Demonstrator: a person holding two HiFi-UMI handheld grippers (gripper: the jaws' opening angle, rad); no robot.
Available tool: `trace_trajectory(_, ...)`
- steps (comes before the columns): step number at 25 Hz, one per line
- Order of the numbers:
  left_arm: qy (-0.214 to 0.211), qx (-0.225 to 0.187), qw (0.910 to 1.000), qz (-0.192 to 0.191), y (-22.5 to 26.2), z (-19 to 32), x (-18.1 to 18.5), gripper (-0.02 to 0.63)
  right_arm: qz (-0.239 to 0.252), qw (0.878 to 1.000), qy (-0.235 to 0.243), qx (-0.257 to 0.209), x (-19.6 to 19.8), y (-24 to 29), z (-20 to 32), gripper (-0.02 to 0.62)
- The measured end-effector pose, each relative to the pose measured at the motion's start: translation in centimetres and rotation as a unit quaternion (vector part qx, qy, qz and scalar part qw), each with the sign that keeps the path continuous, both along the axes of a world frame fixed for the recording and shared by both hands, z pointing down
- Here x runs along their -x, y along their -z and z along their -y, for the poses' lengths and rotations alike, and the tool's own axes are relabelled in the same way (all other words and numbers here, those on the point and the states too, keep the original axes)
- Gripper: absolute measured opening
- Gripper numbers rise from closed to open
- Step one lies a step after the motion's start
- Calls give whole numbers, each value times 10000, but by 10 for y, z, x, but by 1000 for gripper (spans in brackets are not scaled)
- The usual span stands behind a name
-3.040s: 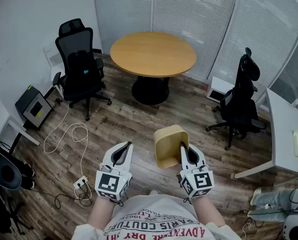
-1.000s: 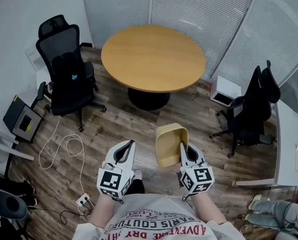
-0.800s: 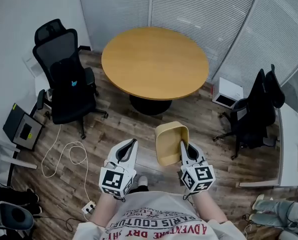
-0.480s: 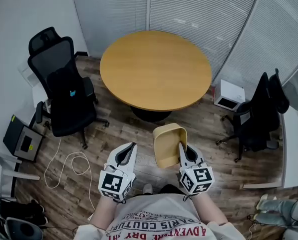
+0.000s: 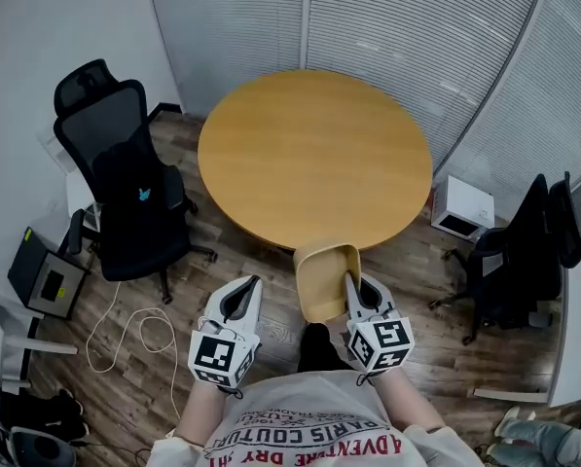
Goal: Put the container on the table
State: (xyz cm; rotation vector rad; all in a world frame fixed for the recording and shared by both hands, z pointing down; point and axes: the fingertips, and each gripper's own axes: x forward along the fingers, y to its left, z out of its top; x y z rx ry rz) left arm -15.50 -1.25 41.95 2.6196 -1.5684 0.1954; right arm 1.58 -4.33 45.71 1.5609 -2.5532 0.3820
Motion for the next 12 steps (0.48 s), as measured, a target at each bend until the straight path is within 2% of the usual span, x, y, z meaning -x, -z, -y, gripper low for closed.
trace_trajectory(12, 281, -130, 9994, 150, 25, 208, -57, 12, 179, 9993, 293, 178, -54, 8, 218, 11)
